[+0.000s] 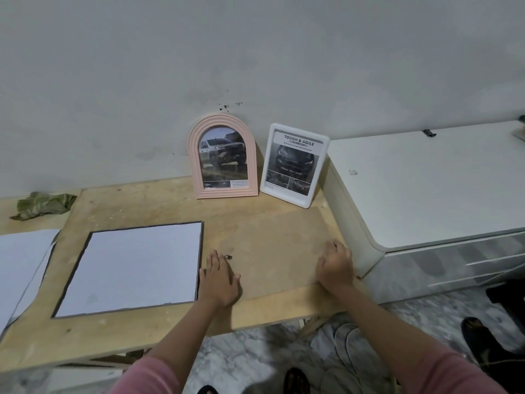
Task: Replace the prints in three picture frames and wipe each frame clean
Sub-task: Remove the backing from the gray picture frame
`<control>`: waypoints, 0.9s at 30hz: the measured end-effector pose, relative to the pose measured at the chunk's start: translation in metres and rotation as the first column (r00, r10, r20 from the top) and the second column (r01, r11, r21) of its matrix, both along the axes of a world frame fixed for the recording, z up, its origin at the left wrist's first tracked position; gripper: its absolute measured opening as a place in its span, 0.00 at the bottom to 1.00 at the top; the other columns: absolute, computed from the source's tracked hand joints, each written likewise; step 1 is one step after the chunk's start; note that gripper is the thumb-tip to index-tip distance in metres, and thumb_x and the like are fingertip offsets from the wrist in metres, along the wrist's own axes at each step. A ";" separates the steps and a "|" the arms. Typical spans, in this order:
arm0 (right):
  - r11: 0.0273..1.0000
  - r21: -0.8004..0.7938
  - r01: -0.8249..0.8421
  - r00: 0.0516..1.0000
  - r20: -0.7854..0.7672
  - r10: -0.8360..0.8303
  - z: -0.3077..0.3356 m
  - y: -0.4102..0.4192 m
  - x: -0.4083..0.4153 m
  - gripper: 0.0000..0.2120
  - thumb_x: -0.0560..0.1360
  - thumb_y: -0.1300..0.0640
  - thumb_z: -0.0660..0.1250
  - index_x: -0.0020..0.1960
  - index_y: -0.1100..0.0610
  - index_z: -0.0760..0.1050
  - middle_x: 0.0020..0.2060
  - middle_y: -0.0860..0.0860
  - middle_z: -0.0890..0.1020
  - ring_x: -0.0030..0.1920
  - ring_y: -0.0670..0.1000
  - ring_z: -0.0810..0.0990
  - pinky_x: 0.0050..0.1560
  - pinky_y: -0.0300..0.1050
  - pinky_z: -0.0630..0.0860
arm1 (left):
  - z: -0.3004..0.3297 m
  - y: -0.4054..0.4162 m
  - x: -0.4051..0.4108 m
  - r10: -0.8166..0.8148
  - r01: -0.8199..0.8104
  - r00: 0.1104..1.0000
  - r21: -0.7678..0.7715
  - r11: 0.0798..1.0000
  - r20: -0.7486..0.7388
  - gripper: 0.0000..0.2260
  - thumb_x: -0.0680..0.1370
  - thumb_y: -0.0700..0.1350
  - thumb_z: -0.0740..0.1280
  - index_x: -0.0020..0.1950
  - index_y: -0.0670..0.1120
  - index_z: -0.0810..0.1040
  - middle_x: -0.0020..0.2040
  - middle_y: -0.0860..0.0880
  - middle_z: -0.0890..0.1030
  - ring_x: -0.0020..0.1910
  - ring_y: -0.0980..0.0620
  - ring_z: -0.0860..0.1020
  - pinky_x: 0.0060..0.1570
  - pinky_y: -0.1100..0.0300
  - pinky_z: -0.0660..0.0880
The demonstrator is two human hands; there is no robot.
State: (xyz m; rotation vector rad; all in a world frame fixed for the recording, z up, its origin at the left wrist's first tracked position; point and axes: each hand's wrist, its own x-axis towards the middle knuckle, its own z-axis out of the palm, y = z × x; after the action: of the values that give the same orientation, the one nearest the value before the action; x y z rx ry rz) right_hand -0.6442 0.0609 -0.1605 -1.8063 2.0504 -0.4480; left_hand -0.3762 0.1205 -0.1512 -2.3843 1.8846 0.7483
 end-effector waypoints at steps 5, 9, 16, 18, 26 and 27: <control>0.992 -0.020 -0.126 0.992 -0.024 0.125 0.017 -0.003 0.034 0.22 0.76 0.59 0.57 0.70 0.60 0.65 0.70 0.57 0.67 0.69 0.58 0.63 0.71 0.53 0.61 | 0.006 0.010 0.009 0.071 -0.113 0.986 -0.289 0.951 -0.149 0.15 0.79 0.47 0.58 0.64 0.42 0.70 0.70 0.42 0.67 0.72 0.43 0.63 0.69 0.43 0.59; 0.955 -0.103 -0.278 0.955 0.079 0.286 0.025 -0.002 0.094 0.20 0.75 0.60 0.58 0.66 0.60 0.69 0.62 0.56 0.73 0.63 0.57 0.70 0.66 0.52 0.67 | 0.028 0.022 0.039 0.196 -0.273 0.955 -0.407 0.872 -0.221 0.12 0.79 0.43 0.60 0.58 0.37 0.75 0.59 0.40 0.77 0.60 0.41 0.74 0.63 0.47 0.67; 0.927 -0.090 -0.363 0.910 0.180 0.374 0.032 0.015 0.219 0.18 0.75 0.58 0.58 0.64 0.58 0.72 0.59 0.54 0.75 0.61 0.55 0.72 0.62 0.51 0.71 | 0.031 0.052 0.156 0.355 -0.412 0.910 -0.363 0.836 -0.215 0.18 0.78 0.44 0.62 0.66 0.39 0.71 0.65 0.41 0.74 0.64 0.43 0.71 0.62 0.53 0.68; 0.923 -0.068 -0.378 0.907 0.173 0.384 0.033 0.016 0.254 0.16 0.76 0.58 0.59 0.63 0.59 0.72 0.58 0.55 0.75 0.61 0.56 0.72 0.62 0.50 0.71 | 0.031 0.059 0.196 0.363 -0.399 0.917 -0.336 0.853 -0.167 0.20 0.78 0.46 0.62 0.67 0.39 0.70 0.66 0.41 0.73 0.65 0.43 0.71 0.63 0.54 0.67; 0.886 0.148 -0.440 0.885 -0.095 0.455 0.027 0.001 0.314 0.33 0.78 0.44 0.57 0.75 0.60 0.52 0.74 0.55 0.59 0.73 0.57 0.58 0.72 0.51 0.57 | 0.027 0.051 0.289 0.219 -0.231 0.972 -0.190 0.954 -0.079 0.34 0.76 0.57 0.64 0.74 0.39 0.60 0.74 0.43 0.63 0.73 0.46 0.61 0.70 0.56 0.59; 0.877 0.178 -0.446 0.872 -0.137 0.471 0.027 -0.002 0.315 0.34 0.78 0.43 0.57 0.75 0.61 0.51 0.74 0.55 0.59 0.73 0.57 0.58 0.72 0.52 0.58 | 0.028 0.046 0.294 0.209 -0.221 0.974 -0.176 0.959 -0.086 0.34 0.76 0.58 0.64 0.74 0.38 0.59 0.74 0.43 0.62 0.74 0.46 0.60 0.70 0.56 0.59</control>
State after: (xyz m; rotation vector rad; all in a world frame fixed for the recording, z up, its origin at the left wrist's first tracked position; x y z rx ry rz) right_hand -0.3293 0.0589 -0.1337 -2.2174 1.6162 -0.0038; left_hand -0.0823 0.1669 -0.1234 -2.7469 1.8108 0.6992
